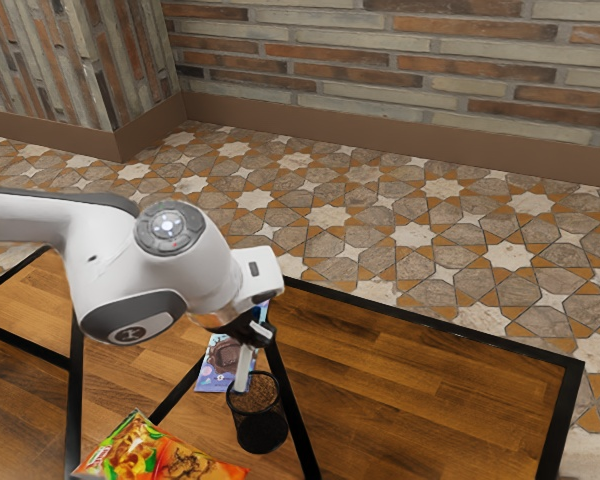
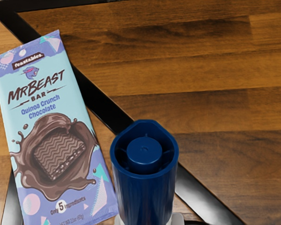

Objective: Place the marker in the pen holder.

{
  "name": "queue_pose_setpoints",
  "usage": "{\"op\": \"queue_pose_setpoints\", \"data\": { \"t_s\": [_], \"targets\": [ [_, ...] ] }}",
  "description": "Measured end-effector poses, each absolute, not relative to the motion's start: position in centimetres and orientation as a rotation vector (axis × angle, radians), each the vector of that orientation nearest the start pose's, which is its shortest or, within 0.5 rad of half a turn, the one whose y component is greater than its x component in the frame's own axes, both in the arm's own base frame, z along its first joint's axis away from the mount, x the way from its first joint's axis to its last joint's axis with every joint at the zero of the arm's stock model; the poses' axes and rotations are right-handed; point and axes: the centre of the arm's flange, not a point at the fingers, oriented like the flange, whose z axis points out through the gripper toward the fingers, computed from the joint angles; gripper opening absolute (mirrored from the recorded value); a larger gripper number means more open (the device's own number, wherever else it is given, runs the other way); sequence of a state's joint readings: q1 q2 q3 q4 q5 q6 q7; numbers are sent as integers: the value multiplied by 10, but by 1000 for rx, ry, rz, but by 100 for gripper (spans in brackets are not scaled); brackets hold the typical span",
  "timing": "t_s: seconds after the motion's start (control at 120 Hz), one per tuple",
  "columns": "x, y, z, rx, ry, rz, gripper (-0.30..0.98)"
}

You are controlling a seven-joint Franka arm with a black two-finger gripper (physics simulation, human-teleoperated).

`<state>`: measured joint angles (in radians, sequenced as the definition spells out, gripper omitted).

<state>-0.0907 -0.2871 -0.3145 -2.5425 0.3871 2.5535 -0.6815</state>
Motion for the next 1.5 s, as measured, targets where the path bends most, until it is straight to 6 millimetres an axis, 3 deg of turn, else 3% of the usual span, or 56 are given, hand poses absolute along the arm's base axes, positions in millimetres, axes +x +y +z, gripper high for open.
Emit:
{"op": "queue_pose_setpoints", "data": {
  "t_s": [0.183, 0.392, 0.55, 0.592, 0.633, 0.708, 0.85, 0.933, 1.0, 1.183, 1.35, 1.425, 1.5],
  "targets": [
    [431, -192, 393, -2934, 26, -623, -10],
    [434, -194, 399, -2948, 14, -657, 34],
    [434, -194, 400, -2950, 9, -663, 52],
    [441, -181, 401, -2947, -40, -662, 55],
    [463, -169, 420, -2946, -111, -706, 58],
    [501, -165, 466, -2938, -194, -775, 61],
    [541, -154, 511, -2954, -356, -711, 65],
    [573, -127, 539, -2967, -468, -639, 66],
    [590, -99, 573, -2982, -549, -573, 67],
    [588, 7, 634, -2977, -679, -395, 68],
    [568, 98, 636, -2953, -774, -218, 68],
    [561, 120, 634, -2951, -779, -168, 68],
    [557, 128, 631, -2958, -752, -131, 69]
  ]
}}
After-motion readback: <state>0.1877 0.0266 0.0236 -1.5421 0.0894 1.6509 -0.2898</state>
